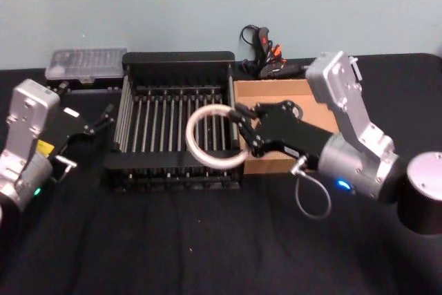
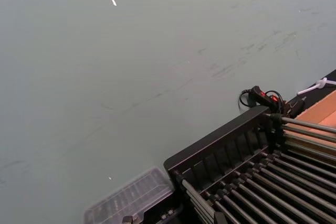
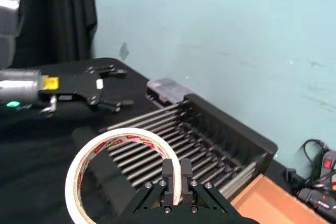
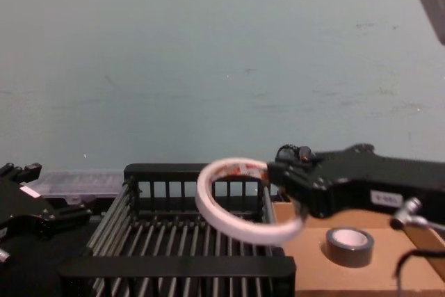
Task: Pick up the white tape and place it into the black box , Pick up the silver tape and place it into the brown box.
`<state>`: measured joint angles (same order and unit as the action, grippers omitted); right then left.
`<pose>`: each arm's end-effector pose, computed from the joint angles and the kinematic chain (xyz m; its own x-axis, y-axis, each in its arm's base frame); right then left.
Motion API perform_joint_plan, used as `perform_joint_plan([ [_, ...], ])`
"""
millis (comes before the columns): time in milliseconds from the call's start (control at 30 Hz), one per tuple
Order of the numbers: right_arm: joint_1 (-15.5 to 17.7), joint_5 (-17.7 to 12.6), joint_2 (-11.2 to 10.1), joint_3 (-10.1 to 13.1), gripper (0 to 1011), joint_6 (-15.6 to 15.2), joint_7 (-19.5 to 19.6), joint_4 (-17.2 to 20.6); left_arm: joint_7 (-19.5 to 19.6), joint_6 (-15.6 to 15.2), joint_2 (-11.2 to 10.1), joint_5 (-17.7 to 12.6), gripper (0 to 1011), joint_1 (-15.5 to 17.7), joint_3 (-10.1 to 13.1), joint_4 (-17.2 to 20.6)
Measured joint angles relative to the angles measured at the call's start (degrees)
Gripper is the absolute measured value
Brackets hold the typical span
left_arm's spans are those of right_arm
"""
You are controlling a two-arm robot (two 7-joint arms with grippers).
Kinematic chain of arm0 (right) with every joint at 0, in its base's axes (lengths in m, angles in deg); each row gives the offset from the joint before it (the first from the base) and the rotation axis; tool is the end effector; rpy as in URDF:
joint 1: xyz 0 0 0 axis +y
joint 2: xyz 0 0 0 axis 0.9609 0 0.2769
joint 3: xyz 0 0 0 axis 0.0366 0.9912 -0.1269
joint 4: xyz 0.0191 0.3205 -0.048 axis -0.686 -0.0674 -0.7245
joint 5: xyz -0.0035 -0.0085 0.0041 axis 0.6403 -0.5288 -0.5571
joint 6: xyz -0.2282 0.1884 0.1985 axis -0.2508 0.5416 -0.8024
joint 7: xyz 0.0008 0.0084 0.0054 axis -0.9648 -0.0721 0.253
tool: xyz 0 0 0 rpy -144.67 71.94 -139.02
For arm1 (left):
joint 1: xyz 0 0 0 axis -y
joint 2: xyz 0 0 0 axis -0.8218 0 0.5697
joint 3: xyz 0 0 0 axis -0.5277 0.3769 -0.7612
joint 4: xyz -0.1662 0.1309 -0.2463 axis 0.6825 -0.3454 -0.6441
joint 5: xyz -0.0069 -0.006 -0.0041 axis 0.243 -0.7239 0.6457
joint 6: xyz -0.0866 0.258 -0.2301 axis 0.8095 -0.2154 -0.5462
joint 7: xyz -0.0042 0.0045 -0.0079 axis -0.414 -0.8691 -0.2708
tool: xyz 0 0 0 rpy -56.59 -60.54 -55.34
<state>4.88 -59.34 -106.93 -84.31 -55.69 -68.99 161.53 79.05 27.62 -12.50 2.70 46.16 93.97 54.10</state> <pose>0.3974 0.0236 -0.2589 0.7456 -0.6456 0.1650 0.6653 0.7350 -0.1306 0.4087 0.0897 -0.3392 0.2922 0.8804 0.3736 -0.9553 0.2872 0.0703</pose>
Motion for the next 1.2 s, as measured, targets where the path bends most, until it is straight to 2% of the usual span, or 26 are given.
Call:
perform_joint_plan([
  [233, -4.63, 1.46, 3.47, -1.15, 88, -1.25, 1.99, -4.28, 0.00, 0.00, 0.00, 0.00, 1001, 0.00, 0.00, 0.00],
  [400, -9.17, 4.52, 7.76, -2.67, 88, -2.37, 4.52, -9.92, 0.00, 0.00, 0.00, 0.00, 1001, 0.00, 0.00, 0.00],
  [533, -10.94, 5.63, 9.74, -3.15, 88, -2.61, 5.29, -12.76, 0.00, 0.00, 0.00, 0.00, 1001, 0.00, 0.00, 0.00],
  [667, -13.39, 7.23, 12.86, -3.74, 87, -3.24, 6.57, -17.51, 0.00, 0.00, 0.00, 0.00, 1001, 0.00, 0.00, 0.00],
  [800, -14.74, 8.19, 14.94, -4.01, 88, -3.77, 7.25, -20.94, 0.00, 0.00, 0.00, 0.00, 1001, 0.00, 0.00, 0.00],
  [1033, -16.07, 9.81, 17.31, -4.27, 88, -4.43, 7.94, -25.54, 0.00, 0.00, 0.00, 0.00, 1001, 0.00, 0.00, 0.00],
  [1200, -16.32, 10.72, 18.06, -4.33, 88, -4.84, 8.06, -27.15, 0.00, 0.00, 0.00, 0.00, 1001, 0.00, 0.00, 0.00],
])
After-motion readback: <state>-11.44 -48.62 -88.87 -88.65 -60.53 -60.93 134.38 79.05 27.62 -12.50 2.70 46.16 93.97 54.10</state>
